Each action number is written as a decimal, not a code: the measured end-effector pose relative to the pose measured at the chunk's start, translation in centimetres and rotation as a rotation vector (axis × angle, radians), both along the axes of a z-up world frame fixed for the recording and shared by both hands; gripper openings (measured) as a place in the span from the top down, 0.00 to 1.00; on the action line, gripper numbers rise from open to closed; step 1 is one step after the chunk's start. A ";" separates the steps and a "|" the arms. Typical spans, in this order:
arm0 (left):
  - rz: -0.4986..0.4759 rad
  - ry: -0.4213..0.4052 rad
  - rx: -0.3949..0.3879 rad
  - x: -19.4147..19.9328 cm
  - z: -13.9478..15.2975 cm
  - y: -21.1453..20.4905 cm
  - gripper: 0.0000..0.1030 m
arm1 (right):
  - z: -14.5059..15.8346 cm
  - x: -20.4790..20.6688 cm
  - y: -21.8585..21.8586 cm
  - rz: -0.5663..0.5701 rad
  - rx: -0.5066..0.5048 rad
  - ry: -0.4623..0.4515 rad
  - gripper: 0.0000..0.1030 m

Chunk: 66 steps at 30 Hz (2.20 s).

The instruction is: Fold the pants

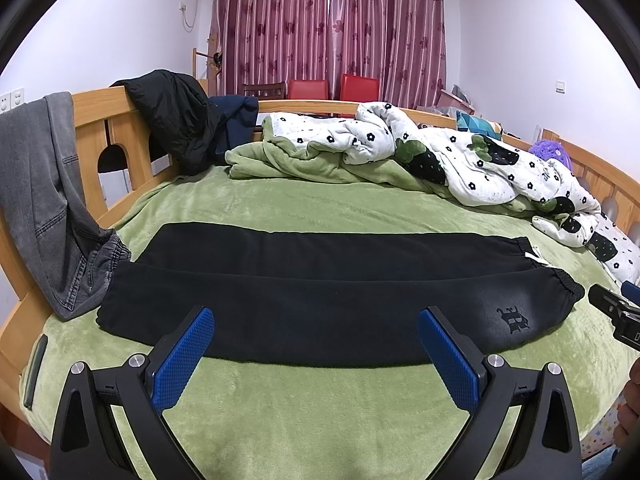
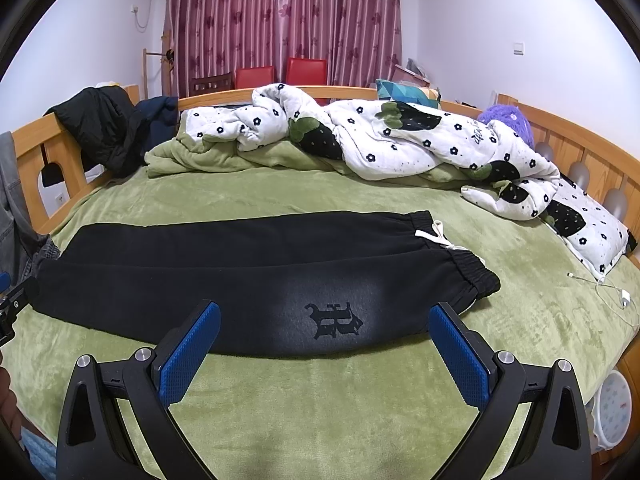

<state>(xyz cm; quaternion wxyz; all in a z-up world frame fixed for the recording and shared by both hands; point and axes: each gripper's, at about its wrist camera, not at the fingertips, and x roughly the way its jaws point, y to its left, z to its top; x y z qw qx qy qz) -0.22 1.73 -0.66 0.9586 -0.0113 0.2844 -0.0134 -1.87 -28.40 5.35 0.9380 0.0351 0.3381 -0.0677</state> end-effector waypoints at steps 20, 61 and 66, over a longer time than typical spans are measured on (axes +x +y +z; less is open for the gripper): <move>-0.013 0.029 -0.019 0.4 1.6 0.9 0.01 | 2.2 -0.2 0.2 0.023 0.036 -0.026 0.01; 0.198 0.346 -0.505 9.8 -18.0 19.9 0.26 | -18.2 9.5 -12.2 -0.120 0.478 0.225 0.41; 0.205 0.303 -0.470 10.5 -17.8 19.2 0.36 | -18.6 10.0 -11.5 -0.126 0.482 0.186 0.54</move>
